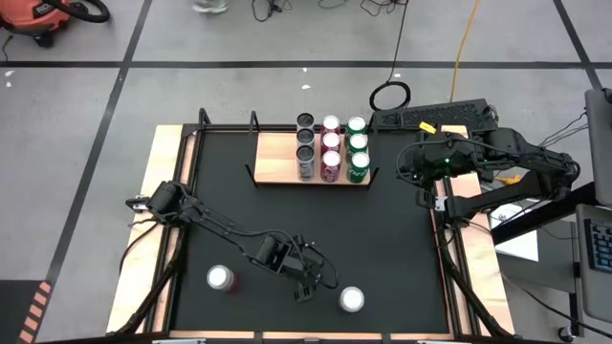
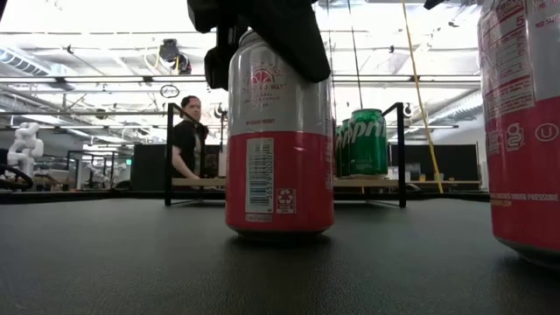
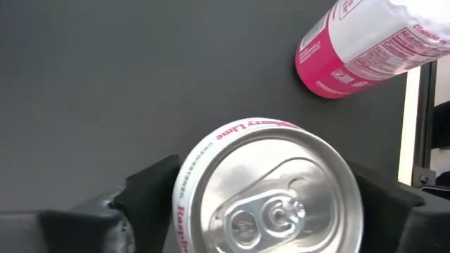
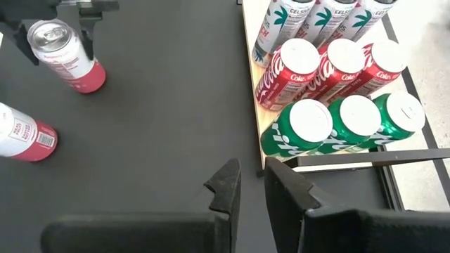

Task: Place canned beverage on shelf
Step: Put the middle pink soda can on the shelf

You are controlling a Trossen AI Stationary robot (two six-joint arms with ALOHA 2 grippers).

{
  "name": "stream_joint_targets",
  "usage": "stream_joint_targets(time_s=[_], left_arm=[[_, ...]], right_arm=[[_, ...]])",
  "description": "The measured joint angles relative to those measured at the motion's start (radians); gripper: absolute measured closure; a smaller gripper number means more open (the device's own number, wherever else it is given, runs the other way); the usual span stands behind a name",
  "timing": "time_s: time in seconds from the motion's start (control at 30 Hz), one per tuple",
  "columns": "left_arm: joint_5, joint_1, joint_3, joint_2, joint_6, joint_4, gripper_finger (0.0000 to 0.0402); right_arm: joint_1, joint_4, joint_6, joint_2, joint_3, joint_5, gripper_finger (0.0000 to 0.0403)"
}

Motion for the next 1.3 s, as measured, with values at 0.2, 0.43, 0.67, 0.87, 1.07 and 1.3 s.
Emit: stream_joint_targets(time_s=[0.2,0.43,0.67,0.87,1.07,1.3], left_arm=[[0.003,0.000,0.002,-0.005,0.005,-0.011,0.0119],[0.007,0.000,0.052,-0.005,0.000,-0.051,0.0119],[0.009,0.009,0.155,-0.005,-0.003,-0.156,0.0117],[0.008,0.032,0.269,-0.005,-0.084,-0.278,0.0116],[0.004,0.058,0.375,-0.005,-0.247,-0.325,0.0115],[-0.042,0.090,0.488,-0.005,-0.501,-0.346,0.0115]], right_arm=[[0.000,0.019,0.000,0.006,0.000,0.000,0.0358],[0.000,0.059,0.000,0.014,0.000,0.000,0.0358],[0.000,0.071,0.000,0.020,0.000,0.000,0.0358],[0.000,0.097,-0.017,0.020,0.000,0.000,0.0358],[0.000,0.162,-0.036,0.020,0.000,0.000,0.0358],[0.000,0.185,-0.013,0.020,-0.004,0.000,0.0358]])
